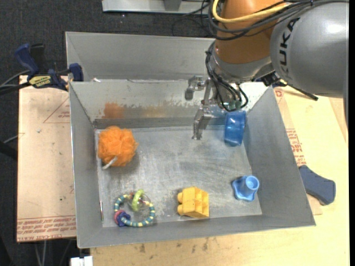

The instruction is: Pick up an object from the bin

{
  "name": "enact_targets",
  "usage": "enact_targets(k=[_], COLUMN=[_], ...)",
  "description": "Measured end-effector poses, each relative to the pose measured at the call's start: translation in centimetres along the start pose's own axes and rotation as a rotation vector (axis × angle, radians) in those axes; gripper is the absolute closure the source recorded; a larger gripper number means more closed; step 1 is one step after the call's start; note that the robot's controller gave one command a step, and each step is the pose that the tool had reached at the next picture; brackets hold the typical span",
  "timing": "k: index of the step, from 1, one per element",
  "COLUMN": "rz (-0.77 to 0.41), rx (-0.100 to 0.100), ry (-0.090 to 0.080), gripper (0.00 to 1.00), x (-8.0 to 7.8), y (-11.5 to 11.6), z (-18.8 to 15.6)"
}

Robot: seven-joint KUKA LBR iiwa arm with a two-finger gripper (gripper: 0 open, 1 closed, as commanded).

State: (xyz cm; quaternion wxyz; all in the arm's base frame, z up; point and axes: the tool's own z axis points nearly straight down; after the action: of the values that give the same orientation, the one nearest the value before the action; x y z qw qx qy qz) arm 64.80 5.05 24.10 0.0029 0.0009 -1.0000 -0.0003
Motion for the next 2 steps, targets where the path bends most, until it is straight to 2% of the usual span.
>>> enact_targets(k=[1, 2], rz=[0.001, 0.0], rx=[-0.001, -0.001], ry=[-0.008, -0.017], gripper=[0.0, 0.0], x=[-0.1, -0.1], y=[0.0, 0.0], z=[-0.5, 3.5])
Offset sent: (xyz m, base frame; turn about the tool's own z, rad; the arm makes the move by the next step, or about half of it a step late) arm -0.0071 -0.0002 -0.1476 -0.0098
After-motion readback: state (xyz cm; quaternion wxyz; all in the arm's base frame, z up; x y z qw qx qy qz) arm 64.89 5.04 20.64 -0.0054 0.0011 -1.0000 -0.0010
